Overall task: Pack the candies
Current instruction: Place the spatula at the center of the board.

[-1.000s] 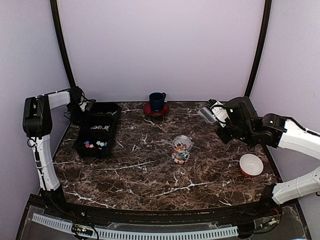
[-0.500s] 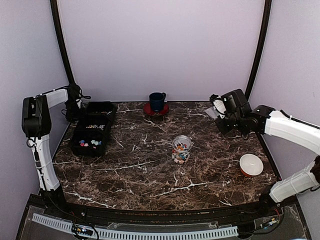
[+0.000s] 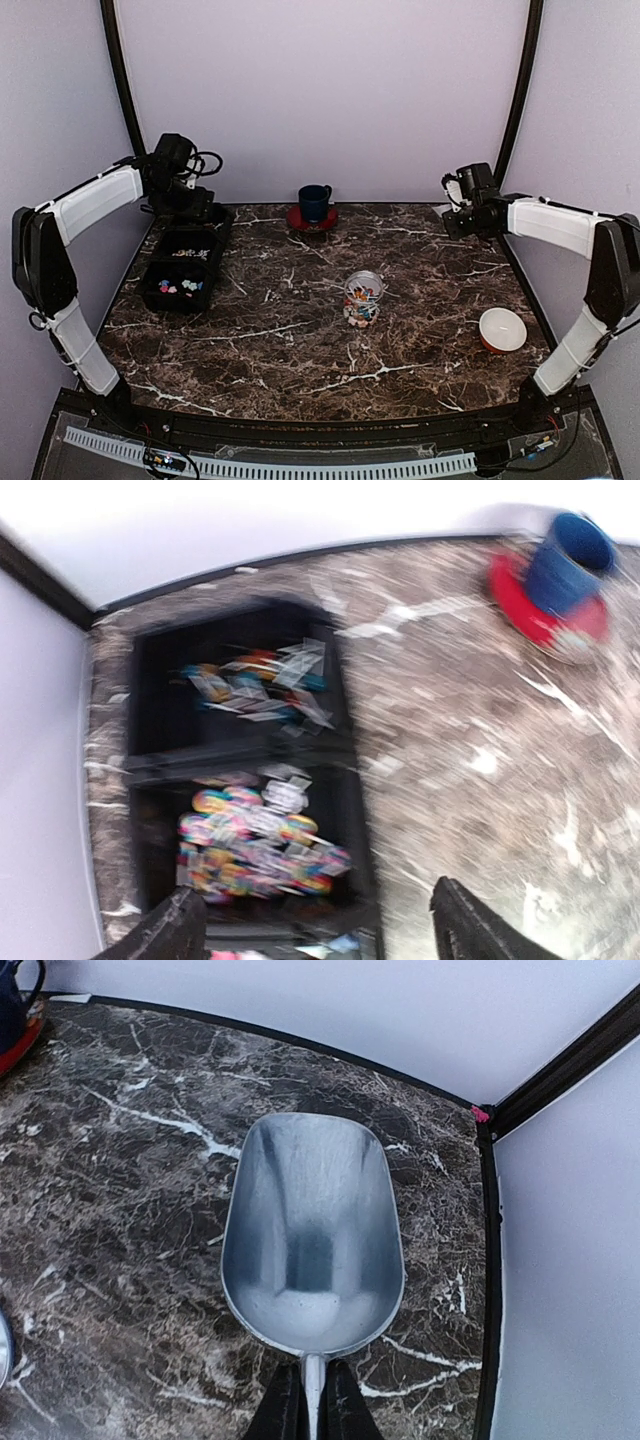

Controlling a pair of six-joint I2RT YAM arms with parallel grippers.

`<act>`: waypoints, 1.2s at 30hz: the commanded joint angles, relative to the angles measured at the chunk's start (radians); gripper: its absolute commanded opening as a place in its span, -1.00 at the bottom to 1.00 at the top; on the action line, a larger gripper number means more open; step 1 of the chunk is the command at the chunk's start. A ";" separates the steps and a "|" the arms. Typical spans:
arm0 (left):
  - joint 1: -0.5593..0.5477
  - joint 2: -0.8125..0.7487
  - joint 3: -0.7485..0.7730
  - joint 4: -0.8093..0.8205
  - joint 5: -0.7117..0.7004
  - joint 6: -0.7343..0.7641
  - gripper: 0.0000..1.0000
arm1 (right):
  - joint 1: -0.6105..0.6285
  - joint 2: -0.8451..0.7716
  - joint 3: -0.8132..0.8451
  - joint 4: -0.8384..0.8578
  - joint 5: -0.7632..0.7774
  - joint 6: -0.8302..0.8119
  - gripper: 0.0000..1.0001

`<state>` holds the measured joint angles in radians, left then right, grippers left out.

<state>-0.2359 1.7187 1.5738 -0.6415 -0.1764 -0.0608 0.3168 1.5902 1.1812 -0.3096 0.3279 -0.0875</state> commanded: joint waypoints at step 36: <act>-0.306 -0.295 -0.490 0.378 0.243 -0.050 0.98 | -0.117 0.370 0.057 0.271 -0.077 0.035 -0.91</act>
<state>-0.5400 1.4872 1.1076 -0.3058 0.0700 -0.1085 0.2028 1.9350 1.2156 -0.0689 0.2726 -0.0689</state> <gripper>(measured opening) 0.991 0.076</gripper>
